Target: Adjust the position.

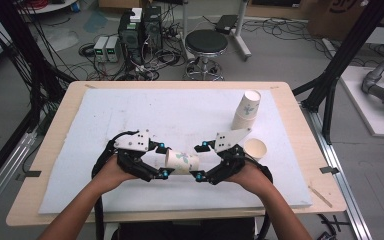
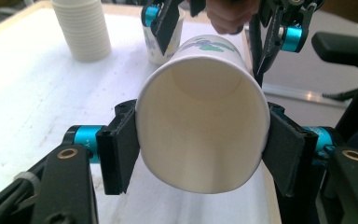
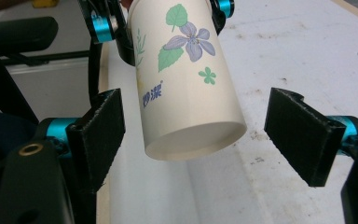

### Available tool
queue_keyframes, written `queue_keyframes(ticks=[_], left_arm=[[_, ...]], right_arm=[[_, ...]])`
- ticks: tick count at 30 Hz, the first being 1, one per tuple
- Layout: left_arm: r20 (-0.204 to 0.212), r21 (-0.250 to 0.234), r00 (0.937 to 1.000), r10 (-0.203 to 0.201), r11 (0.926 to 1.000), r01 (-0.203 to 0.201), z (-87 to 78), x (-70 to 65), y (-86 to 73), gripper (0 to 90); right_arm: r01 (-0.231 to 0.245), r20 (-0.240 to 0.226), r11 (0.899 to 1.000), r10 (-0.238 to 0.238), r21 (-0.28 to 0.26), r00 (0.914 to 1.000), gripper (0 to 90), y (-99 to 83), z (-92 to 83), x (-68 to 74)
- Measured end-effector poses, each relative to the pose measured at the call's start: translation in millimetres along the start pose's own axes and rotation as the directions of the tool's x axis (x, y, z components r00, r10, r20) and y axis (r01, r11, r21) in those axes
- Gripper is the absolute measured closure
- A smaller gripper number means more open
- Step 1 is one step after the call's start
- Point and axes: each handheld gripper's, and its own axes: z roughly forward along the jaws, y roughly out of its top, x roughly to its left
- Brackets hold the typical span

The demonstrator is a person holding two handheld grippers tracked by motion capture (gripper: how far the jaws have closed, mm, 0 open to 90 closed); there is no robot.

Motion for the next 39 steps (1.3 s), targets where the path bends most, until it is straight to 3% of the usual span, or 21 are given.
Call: queue_keyframes(ticks=[2, 9, 18, 21, 25, 31, 32, 34, 39], left_arm=[[-0.001, 0.043, 1.0, 0.009, 0.999, -0.009, 0.0, 0.7, 2.4, 34.3], [-0.011, 0.12, 0.9999, 0.007, 0.9928, -0.006, 0.6, 3.1, 9.8, 34.2], [-0.038, 0.245, 0.9984, 0.042, 0.9691, -0.032, 1.1, 5.5, 24.1, 34.3], [-0.039, 0.301, 0.9973, 0.063, 0.9524, -0.049, 2.7, 5.1, 29.1, 34.3], [-0.036, 0.344, 0.9967, 0.073, 0.9375, -0.056, 5.2, 4.2, 33.5, 34.2], [-0.033, 0.364, 0.9975, 0.063, 0.9303, -0.047, 9.1, 4.1, 33.5, 33.7], [-0.037, 0.357, 0.9976, 0.059, 0.933, -0.042, 10.4, 3.9, 32.2, 33.7], [-0.038, 0.363, 0.9979, 0.053, 0.9311, -0.035, 11.5, 3.8, 31.3, 33.7], [-0.036, 0.356, 0.9984, 0.044, 0.9342, -0.029, 14.5, 3.6, 29.8, 33.7]], right_arm=[[0.007, 0.003, 1.0, -0.007, 0.008, 1.0, 20.7, 1.1, 1.5, 0.2], [0.05, 0.018, 0.997, -0.051, 0.057, 0.9985, 20.7, 5.5, 6.0, 1.3], [0.098, 0.032, 0.987, -0.102, 0.126, 0.9943, 20.7, 12.0, 12.3, 2.9], [0.111, 0.038, 0.983, -0.117, 0.145, 0.9924, 20.7, 14.0, 14.9, 3.7], [0.143, 0.039, 0.972, -0.153, 0.189, 0.9874, 20.7, 20.2, 19.5, 5.4], [0.197, 0.044, 0.942, -0.216, 0.271, 0.9753, 20.7, 25.3, 31.6, 8.9], [0.2, 0.044, 0.939, -0.221, 0.28, 0.9743, 20.8, 25.2, 33.7, 9.4], [0.211, 0.048, 0.929, -0.236, 0.302, 0.9705, 21.2, 24.9, 38.3, 10.3], [0.249, 0.036, 0.911, -0.275, 0.33, 0.9606, 27.1, 25.0, 47.5, 14.0]])
